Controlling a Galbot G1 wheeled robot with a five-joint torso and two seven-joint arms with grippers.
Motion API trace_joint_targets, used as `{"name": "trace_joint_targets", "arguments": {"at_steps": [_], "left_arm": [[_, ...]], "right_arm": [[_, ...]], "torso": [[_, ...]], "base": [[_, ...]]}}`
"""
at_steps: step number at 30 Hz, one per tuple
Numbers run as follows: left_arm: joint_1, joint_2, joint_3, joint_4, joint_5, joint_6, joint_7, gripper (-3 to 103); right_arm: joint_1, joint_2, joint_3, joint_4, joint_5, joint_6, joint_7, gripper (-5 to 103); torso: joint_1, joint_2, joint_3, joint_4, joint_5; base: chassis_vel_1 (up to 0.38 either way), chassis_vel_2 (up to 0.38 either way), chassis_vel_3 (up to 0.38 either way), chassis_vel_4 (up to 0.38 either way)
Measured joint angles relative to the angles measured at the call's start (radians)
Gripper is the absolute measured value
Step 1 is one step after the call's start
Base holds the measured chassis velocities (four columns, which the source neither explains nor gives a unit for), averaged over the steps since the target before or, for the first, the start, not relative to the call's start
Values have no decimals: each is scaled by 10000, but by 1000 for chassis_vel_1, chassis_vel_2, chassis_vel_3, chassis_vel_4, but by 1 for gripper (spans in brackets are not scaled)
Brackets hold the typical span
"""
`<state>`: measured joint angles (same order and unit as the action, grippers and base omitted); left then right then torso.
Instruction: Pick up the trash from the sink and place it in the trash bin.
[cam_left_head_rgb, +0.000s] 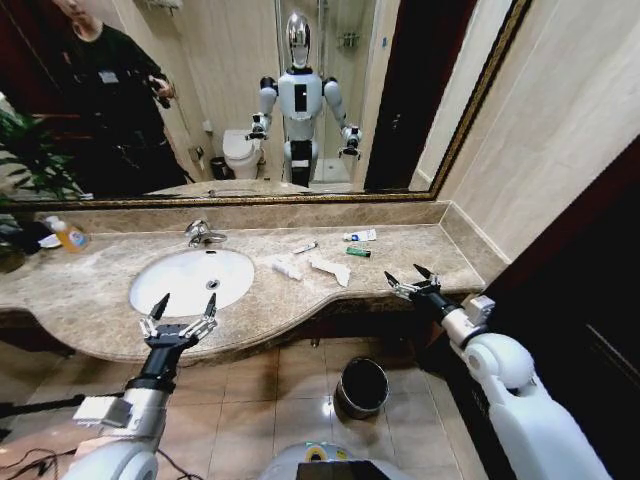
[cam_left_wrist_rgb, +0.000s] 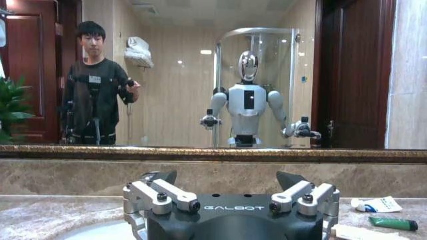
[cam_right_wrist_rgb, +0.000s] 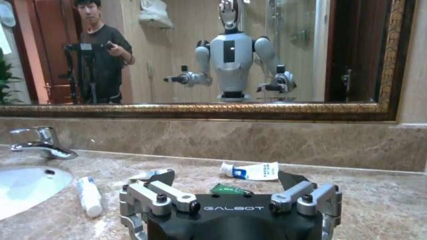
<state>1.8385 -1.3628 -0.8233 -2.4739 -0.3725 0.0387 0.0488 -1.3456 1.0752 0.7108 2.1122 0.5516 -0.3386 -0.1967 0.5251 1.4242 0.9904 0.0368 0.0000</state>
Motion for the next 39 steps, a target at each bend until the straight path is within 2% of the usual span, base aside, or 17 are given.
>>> {"name": "trace_joint_targets", "arguments": {"at_steps": [6, 14, 25, 31, 39], "left_arm": [[0, 0, 0, 0, 0, 0, 0, 100], [0, 0, 0, 0, 0, 0, 0, 100], [0, 0, 0, 0, 0, 0, 0, 100], [0, 0, 0, 0, 0, 0, 0, 100], [0, 0, 0, 0, 0, 0, 0, 100]], "right_arm": [[23, -145, -111, 47, 90, 21, -130, 100], [113, -504, -139, -213, 2, 56, -882, 100], [435, -924, -338, -634, 29, 213, -1361, 100], [1165, -1173, -965, -1231, 30, 504, -2018, 100], [2609, -1166, -2341, -2204, -173, 864, -2190, 100]], "torso": [[0, 0, 0, 0, 1], [0, 0, 0, 0, 0], [0, 0, 0, 0, 1], [-2, 0, 0, 0, 0], [-1, -1, 1, 1, -1]], "base": [[0, 0, 0, 0], [0, 0, 0, 0], [0, 0, 0, 0], [0, 0, 0, 0], [0, 0, 0, 0]]}}
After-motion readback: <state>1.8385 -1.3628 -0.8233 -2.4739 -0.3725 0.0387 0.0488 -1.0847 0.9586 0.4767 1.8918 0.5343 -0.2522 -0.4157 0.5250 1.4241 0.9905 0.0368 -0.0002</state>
